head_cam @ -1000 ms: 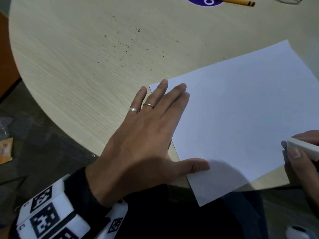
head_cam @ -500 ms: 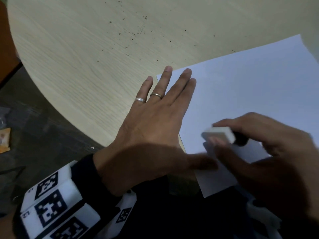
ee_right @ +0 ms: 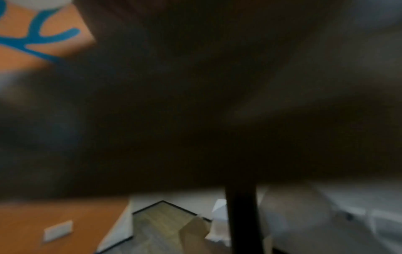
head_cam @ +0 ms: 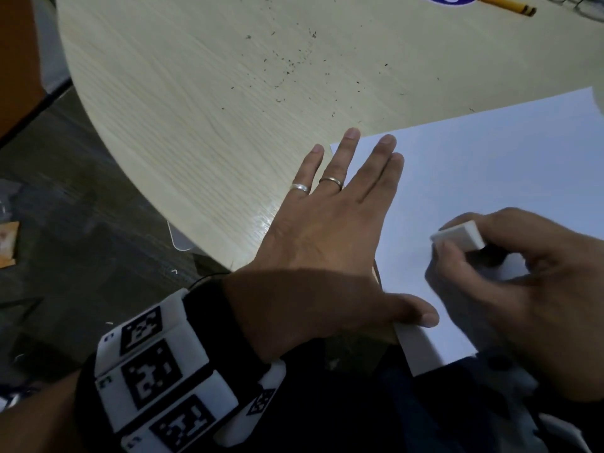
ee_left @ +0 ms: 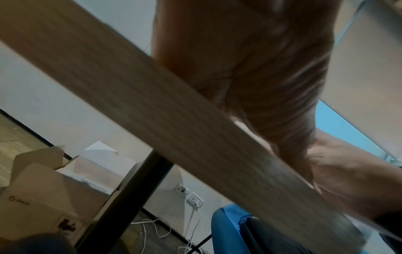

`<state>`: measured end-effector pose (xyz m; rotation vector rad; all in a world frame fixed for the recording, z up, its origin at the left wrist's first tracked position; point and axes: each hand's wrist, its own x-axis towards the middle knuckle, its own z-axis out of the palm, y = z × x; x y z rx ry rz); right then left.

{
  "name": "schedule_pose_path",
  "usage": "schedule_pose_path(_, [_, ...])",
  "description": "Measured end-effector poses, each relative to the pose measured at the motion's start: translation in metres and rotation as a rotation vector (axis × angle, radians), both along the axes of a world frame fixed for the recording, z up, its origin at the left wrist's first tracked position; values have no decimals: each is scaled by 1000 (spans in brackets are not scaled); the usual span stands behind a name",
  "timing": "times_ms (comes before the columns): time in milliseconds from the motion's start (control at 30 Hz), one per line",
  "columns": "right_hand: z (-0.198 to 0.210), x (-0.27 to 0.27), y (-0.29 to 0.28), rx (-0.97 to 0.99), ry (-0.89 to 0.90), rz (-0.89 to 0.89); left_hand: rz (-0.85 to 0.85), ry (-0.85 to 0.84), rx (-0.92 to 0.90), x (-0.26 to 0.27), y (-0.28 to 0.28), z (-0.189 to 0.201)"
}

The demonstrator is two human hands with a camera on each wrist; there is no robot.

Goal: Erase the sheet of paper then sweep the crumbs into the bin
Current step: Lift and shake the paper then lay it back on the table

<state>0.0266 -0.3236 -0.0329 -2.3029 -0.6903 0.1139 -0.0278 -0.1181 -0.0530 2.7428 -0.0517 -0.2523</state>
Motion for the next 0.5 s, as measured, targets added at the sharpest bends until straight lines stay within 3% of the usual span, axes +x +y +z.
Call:
schedule_pose_path(167, [5,-17,16,-121,-64,107,12,-19,-7,1,-1,-1])
schedule_pose_path(267, [2,0,1,-18,34,-40,6,5,-2,1,0,-1])
schedule_pose_path(333, [4,10,-3,-109,-21,-77,2,4,0,0,0,0])
schedule_pose_path(500, [7,-11,15,-128,-107,48,1,-1,-8,0,0,0])
